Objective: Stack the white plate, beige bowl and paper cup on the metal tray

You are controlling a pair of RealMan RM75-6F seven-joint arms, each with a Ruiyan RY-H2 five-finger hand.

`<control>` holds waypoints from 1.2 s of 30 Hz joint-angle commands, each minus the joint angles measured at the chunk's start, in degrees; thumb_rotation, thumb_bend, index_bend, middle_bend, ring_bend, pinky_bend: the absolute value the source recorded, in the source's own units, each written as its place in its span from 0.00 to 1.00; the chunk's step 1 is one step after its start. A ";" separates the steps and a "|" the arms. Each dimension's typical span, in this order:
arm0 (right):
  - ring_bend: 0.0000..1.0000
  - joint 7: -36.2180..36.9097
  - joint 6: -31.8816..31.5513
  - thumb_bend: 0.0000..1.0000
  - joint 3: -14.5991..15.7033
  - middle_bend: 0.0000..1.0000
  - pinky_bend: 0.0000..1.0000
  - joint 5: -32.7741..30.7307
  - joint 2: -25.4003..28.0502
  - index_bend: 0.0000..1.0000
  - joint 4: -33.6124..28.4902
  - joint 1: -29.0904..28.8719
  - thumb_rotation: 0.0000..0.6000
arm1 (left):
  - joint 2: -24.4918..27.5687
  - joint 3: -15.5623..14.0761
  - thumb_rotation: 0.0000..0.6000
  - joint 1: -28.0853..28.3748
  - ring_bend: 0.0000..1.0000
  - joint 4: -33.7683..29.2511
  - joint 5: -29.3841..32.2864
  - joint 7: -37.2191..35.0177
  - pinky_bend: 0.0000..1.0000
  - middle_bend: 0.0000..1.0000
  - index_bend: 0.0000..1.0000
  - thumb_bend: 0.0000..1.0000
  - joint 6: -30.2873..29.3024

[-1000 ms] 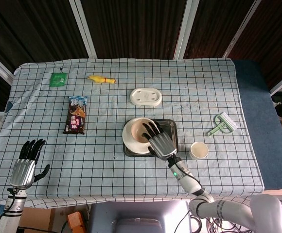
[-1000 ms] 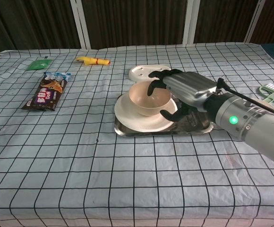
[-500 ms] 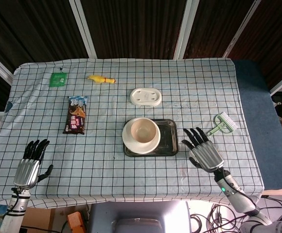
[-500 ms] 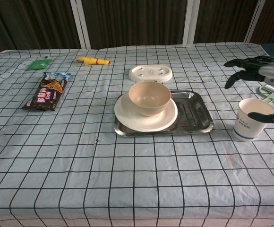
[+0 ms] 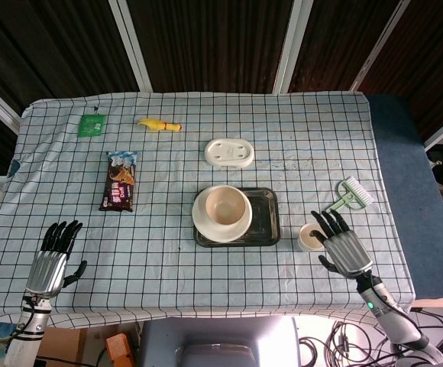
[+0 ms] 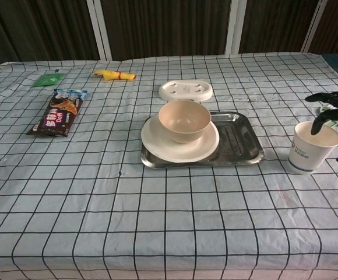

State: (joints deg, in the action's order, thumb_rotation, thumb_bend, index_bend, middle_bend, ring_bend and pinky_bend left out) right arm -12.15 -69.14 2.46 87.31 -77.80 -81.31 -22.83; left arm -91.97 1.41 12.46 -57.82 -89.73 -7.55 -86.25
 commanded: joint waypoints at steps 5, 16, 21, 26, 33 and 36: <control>0.00 1.99 2.08 0.34 -0.83 0.00 0.00 -0.54 -3.15 0.50 3.69 -0.59 1.00 | -0.03 0.16 1.00 -0.02 0.00 0.26 0.31 -0.23 0.00 0.06 0.00 0.32 0.29; 0.00 2.68 1.23 0.46 -1.96 0.00 0.00 -0.34 -4.76 0.58 5.95 -0.40 1.00 | 0.02 0.43 1.00 -0.24 0.00 0.81 0.59 -1.61 0.00 0.06 0.00 0.32 0.09; 0.00 2.82 -0.61 0.46 -3.18 0.00 0.00 0.44 -4.19 0.58 4.54 -0.53 1.00 | 0.03 0.51 1.00 -0.32 0.00 0.80 0.58 -1.59 0.00 0.06 0.00 0.32 -0.11; 0.00 2.55 -1.88 0.46 -4.13 0.00 0.00 0.99 -3.65 0.57 3.10 -0.77 1.00 | 0.09 0.56 1.00 -0.36 0.00 0.75 0.58 -1.64 0.00 0.06 0.00 0.32 -0.23; 0.00 -3.93 -3.01 0.46 -9.83 0.00 0.00 1.66 -5.55 0.57 -1.00 -5.03 1.00 | 0.24 0.69 1.00 -0.44 0.00 0.86 0.77 -1.99 0.00 0.06 0.00 0.32 -0.18; 0.00 -7.31 -2.09 0.46 -12.76 0.01 0.00 -0.34 -9.47 0.57 -0.43 -7.40 1.00 | 0.20 0.74 1.00 -0.52 0.00 0.98 0.82 -2.05 0.00 0.06 0.00 0.32 -0.29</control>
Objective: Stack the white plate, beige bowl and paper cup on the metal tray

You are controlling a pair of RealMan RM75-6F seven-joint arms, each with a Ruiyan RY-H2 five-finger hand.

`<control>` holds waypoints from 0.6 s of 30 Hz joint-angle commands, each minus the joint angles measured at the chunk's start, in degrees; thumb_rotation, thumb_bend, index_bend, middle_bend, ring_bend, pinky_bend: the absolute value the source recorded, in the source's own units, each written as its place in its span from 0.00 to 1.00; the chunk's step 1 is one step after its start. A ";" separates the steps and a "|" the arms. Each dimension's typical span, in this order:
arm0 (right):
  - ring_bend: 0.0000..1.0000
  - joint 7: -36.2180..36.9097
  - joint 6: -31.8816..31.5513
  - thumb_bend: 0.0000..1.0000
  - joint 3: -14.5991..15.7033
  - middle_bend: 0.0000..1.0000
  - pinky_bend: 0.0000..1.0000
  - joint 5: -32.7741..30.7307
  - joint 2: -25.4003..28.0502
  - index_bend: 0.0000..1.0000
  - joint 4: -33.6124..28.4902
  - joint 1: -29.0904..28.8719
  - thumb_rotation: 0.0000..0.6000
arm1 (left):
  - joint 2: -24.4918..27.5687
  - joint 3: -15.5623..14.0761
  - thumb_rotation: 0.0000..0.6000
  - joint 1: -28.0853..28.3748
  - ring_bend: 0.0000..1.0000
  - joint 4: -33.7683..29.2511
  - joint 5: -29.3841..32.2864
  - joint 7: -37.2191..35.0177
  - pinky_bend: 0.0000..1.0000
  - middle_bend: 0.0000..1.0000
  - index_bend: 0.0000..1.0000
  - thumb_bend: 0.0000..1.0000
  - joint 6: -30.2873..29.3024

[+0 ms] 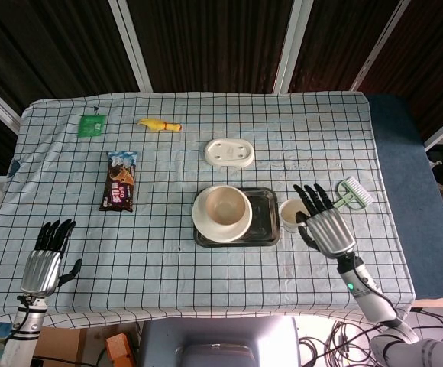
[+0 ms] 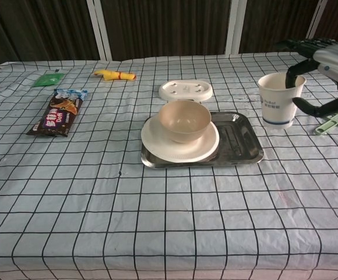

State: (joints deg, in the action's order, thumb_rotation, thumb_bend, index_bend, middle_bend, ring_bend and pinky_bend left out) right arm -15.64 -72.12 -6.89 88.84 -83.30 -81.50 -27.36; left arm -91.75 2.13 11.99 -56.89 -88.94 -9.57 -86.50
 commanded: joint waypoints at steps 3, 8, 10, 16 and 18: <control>0.00 -6.00 2.05 0.46 -6.28 0.01 0.00 -3.71 -9.06 0.58 2.65 -5.98 1.00 | 0.01 0.10 1.00 -0.12 0.00 0.22 0.17 -0.21 0.00 0.06 0.00 0.32 -0.03; 0.00 -8.35 4.09 0.46 -9.73 0.01 0.00 -6.39 -17.43 0.58 10.02 -11.16 1.00 | 0.18 0.27 1.00 -0.32 0.00 0.55 0.55 -0.74 0.00 0.06 0.00 0.32 0.01; 0.00 -8.45 5.18 0.46 -10.64 0.01 0.00 -7.52 -20.79 0.58 13.55 -13.18 1.00 | 0.24 0.33 1.00 -0.45 0.00 0.82 0.76 -1.14 0.00 0.06 0.00 0.32 0.08; 0.00 -6.49 6.77 0.46 -11.15 0.01 0.00 -8.56 -28.18 0.58 22.00 -17.32 1.00 | 0.16 0.50 1.00 -0.57 0.00 2.11 1.27 -2.84 0.00 0.06 0.00 0.32 0.60; 0.00 -5.55 6.52 0.46 -10.98 0.01 0.00 -8.18 -30.31 0.58 24.83 -18.41 1.00 | 0.11 0.51 1.00 -0.51 0.00 2.49 1.29 -3.28 0.00 0.06 0.00 0.32 0.78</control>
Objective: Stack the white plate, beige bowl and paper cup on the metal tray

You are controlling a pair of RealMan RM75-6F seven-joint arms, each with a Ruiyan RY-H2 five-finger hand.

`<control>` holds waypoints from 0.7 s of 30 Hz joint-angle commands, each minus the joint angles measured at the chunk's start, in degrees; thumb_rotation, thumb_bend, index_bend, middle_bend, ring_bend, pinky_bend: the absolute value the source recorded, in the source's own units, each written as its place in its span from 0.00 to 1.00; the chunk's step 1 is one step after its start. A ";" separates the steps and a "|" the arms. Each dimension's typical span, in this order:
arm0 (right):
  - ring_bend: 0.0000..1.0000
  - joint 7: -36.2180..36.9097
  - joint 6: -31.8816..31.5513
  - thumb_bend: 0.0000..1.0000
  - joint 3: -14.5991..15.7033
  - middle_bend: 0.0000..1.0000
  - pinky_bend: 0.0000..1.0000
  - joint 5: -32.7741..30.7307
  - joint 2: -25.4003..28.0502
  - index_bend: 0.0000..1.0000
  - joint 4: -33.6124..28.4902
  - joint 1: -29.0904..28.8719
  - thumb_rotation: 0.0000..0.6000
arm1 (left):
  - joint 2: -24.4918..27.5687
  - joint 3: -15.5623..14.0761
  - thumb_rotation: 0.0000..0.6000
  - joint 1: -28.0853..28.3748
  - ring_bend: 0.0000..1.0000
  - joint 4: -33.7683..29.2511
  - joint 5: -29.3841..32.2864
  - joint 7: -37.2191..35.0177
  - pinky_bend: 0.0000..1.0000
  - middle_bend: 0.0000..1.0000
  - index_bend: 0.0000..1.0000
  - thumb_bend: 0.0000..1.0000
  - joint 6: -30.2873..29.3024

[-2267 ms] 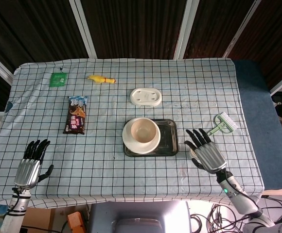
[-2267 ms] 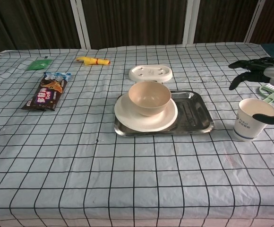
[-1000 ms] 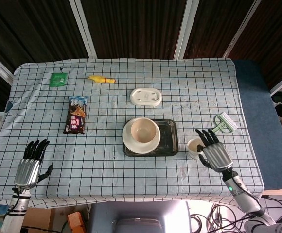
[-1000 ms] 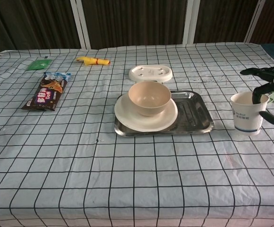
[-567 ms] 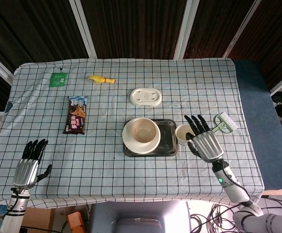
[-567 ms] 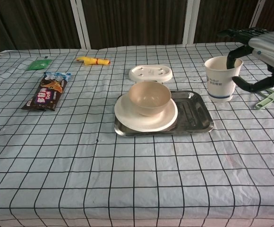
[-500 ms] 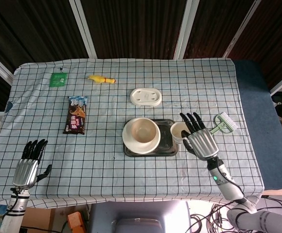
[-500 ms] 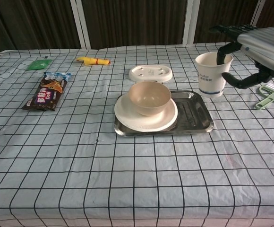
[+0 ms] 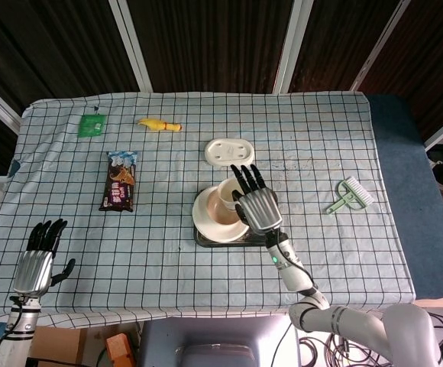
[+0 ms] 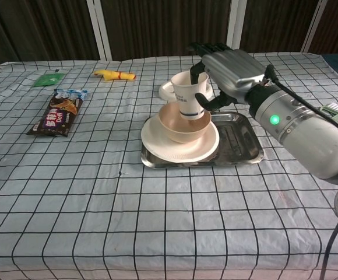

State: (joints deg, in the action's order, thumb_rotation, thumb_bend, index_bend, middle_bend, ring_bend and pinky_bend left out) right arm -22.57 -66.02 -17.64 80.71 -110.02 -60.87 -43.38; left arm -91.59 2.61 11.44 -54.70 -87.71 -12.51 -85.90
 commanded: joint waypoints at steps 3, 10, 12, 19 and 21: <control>0.00 2.84 0.34 0.46 0.00 0.01 0.00 0.25 -5.75 0.58 7.07 -3.49 1.00 | -0.13 0.04 1.00 0.13 0.00 0.59 -0.05 -0.72 0.00 0.06 0.00 0.32 0.15; 0.00 3.39 1.15 0.46 2.16 0.01 0.00 0.34 -7.85 0.55 11.46 -3.73 1.00 | -0.34 0.02 1.00 0.17 0.00 0.94 -0.18 -1.18 0.00 0.06 0.00 0.32 0.08; 0.00 3.45 1.20 0.46 2.65 0.01 0.00 0.25 -7.86 0.54 11.92 -3.39 1.00 | -0.37 -0.03 1.00 0.17 0.00 0.94 -0.22 -1.17 0.00 0.06 0.00 0.32 0.10; 0.00 3.80 1.37 0.45 4.47 0.02 0.00 0.12 -6.34 0.40 11.56 -1.71 1.00 | -0.24 -0.06 1.00 0.15 0.00 0.49 -0.35 -0.68 0.00 0.06 0.00 0.32 -0.06; 0.00 3.85 1.09 0.43 4.92 0.01 0.00 0.23 -5.49 0.35 10.88 -1.14 1.00 | -0.22 -0.08 1.00 0.20 0.00 0.34 -0.35 -0.56 0.00 0.06 0.00 0.32 0.06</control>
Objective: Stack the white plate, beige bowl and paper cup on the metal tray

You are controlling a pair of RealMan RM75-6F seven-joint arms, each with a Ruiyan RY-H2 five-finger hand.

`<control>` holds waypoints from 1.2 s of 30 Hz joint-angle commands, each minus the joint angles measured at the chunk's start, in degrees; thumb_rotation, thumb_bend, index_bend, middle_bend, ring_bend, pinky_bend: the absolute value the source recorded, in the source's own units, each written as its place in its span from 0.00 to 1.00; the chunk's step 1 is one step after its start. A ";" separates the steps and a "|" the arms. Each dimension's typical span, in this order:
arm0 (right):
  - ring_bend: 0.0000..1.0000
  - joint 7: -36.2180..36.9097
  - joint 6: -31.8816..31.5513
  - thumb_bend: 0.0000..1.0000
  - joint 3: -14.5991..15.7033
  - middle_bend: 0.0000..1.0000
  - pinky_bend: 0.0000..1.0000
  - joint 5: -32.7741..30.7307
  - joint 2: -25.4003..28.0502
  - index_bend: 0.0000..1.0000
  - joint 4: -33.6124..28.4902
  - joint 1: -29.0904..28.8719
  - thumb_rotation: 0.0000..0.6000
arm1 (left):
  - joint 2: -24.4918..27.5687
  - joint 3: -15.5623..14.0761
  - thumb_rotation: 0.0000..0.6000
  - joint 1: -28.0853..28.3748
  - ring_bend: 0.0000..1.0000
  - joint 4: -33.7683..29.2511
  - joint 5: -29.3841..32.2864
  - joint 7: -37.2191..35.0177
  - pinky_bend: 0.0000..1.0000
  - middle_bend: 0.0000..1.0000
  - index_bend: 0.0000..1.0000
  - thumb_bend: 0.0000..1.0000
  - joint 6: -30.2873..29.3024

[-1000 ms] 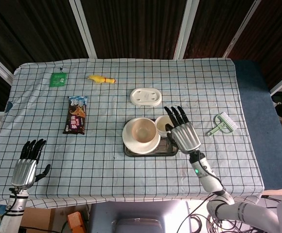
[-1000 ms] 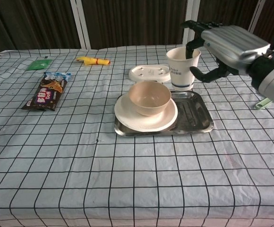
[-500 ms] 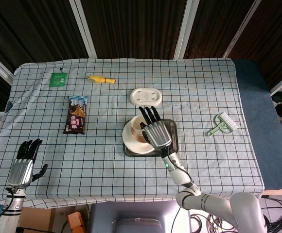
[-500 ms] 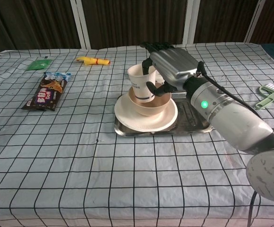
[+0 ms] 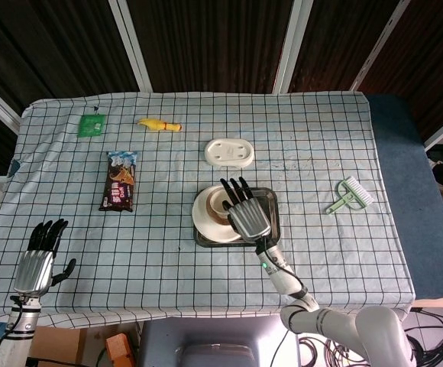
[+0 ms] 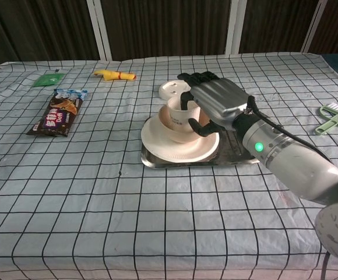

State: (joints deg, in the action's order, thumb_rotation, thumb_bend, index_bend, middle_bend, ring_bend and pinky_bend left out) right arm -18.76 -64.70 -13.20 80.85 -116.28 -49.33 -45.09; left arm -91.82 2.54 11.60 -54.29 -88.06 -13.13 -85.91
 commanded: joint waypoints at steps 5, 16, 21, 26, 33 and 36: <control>0.00 -0.39 -0.82 0.42 1.24 0.00 0.00 0.20 2.85 0.28 -2.52 1.77 1.00 | -0.06 -0.09 1.00 0.20 0.00 -0.34 -0.11 0.51 0.00 0.06 0.00 0.32 0.30; 0.00 1.51 -3.35 0.23 3.96 0.00 0.00 1.52 12.75 0.01 -16.13 6.41 1.00 | 1.69 -0.35 1.00 -0.45 0.00 -2.62 -0.60 1.88 0.00 0.06 0.00 0.32 -1.10; 0.00 -2.35 -10.68 0.21 9.86 0.00 0.00 3.13 26.40 0.00 -32.77 15.24 1.00 | 7.62 -2.10 1.00 -2.38 0.00 -9.10 -0.67 4.41 0.00 0.06 0.00 0.32 -1.15; 0.00 -11.39 -19.09 0.21 18.29 0.00 0.00 -0.65 40.75 0.00 -46.45 27.73 1.00 | 11.95 -3.74 1.00 -4.94 0.00 -13.10 -2.35 3.41 0.00 0.06 0.00 0.32 -4.56; 0.00 -7.00 -30.49 0.21 23.40 0.00 0.00 0.99 44.04 0.00 -43.41 39.89 1.00 | 10.38 -4.41 1.00 -7.51 0.00 -9.03 -3.88 3.38 0.00 0.06 0.00 0.32 -8.84; 0.00 -3.30 -32.29 0.21 22.93 0.00 0.00 4.89 45.82 0.00 -44.49 40.43 1.00 | 9.75 -4.36 1.00 -7.60 0.00 -7.76 -4.90 4.04 0.00 0.06 0.00 0.32 -9.92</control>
State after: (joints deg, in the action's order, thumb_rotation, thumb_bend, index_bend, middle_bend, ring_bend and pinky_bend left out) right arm -25.16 -94.74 8.65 82.98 -72.91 -92.74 -5.83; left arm -81.77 -1.75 4.08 -62.38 -92.64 -9.34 -95.76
